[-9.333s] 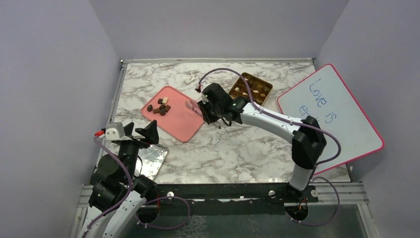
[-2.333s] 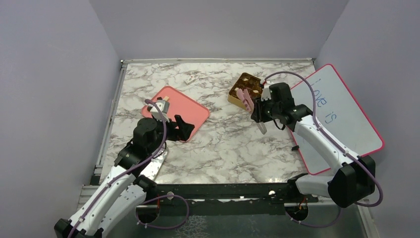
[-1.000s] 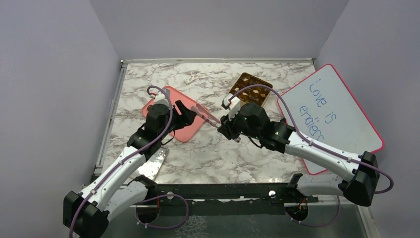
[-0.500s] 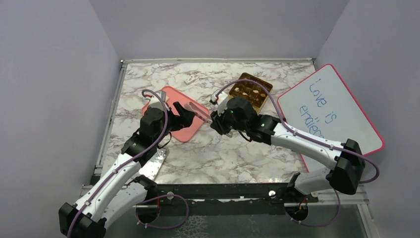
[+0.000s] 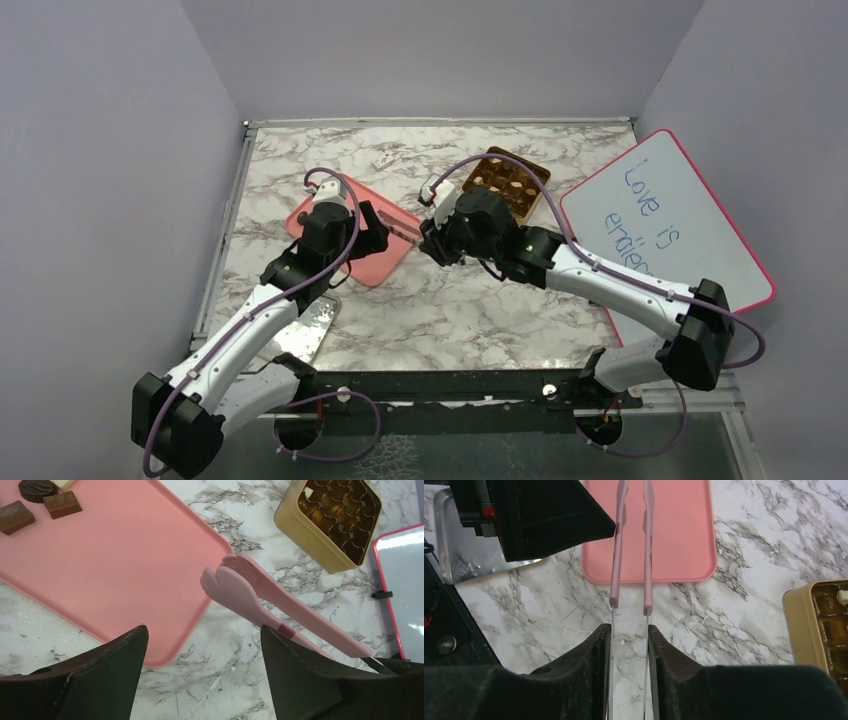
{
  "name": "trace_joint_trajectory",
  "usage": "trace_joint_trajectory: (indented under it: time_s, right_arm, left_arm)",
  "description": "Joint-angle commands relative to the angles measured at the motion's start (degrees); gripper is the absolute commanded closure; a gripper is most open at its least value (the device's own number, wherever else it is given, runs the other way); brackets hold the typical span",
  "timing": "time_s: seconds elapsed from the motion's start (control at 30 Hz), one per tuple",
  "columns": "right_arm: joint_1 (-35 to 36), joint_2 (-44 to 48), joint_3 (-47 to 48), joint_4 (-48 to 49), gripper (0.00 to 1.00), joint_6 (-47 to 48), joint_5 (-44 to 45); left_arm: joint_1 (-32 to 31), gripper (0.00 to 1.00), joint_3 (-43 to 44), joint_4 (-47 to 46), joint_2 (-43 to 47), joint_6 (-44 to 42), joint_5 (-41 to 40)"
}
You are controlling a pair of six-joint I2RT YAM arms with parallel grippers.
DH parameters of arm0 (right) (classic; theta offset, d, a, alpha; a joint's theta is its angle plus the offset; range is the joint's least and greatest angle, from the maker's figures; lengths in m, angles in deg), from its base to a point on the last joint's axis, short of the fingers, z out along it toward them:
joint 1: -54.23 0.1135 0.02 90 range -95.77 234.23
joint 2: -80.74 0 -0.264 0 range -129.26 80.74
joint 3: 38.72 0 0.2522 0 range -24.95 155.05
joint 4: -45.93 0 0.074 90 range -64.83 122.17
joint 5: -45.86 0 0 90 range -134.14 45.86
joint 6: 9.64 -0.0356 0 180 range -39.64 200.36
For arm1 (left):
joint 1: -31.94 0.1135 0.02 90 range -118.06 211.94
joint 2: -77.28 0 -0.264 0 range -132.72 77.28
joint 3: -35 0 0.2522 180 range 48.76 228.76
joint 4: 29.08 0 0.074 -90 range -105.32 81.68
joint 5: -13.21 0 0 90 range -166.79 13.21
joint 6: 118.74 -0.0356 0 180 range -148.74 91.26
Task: Pack the chocolate
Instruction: Adjust the clamp.
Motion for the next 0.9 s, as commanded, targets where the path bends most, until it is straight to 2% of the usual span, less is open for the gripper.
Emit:
trace_joint_trajectory:
  time_s: [0.0,0.2,0.23,0.27,0.3,0.4,0.53,0.73,0.87]
  right_arm:
    - [0.88,2.59,1.02,3.98,0.65,1.63,-3.1]
    - [0.89,-1.55,4.95,0.62,0.65,2.02,1.39]
    - [0.87,-2.4,5.85,-0.19,0.65,2.27,1.91]
    - [0.89,-3.28,6.95,-1.24,0.64,2.42,2.08]
    - [0.89,-4.08,8.08,-2.01,0.64,2.5,2.23]
    - [0.89,-6.6,10.03,-1.6,0.63,2.56,2.71]
    - [0.88,-12.87,14.27,-0.3,0.62,3.01,5.08]
    - [0.89,-25.93,23.45,-1.29,0.62,4.95,7.53]
    - [0.89,-33.23,29.55,-2.68,0.62,4.89,5.37]
  left_arm:
    - [0.23,0.16,-0.2,0.94,2.74,-1.36,-1.69]
    - [0.23,0.15,-1.95,1.09,10.49,-2.72,0.81]
    - [0.23,0.13,-2.46,1.19,12.66,-3.26,1.16]
    - [0.23,0.04,-2.85,1.18,15.16,-4.17,1.52]
    - [0.23,0.01,-3.31,1.24,17.58,-5.13,1.71]
    - [0.23,0.01,-4.63,1.27,24.69,-7.47,0.68]
    - [0.22,0.01,-7.31,1.27,33.02,-9.41,-4.89]
    - [0.22,0.01,-9.89,1.81,40.24,-11.4,-9.92]
    - [0.21,0.01,-9.81,1.71,43.52,-10.47,-11.96]
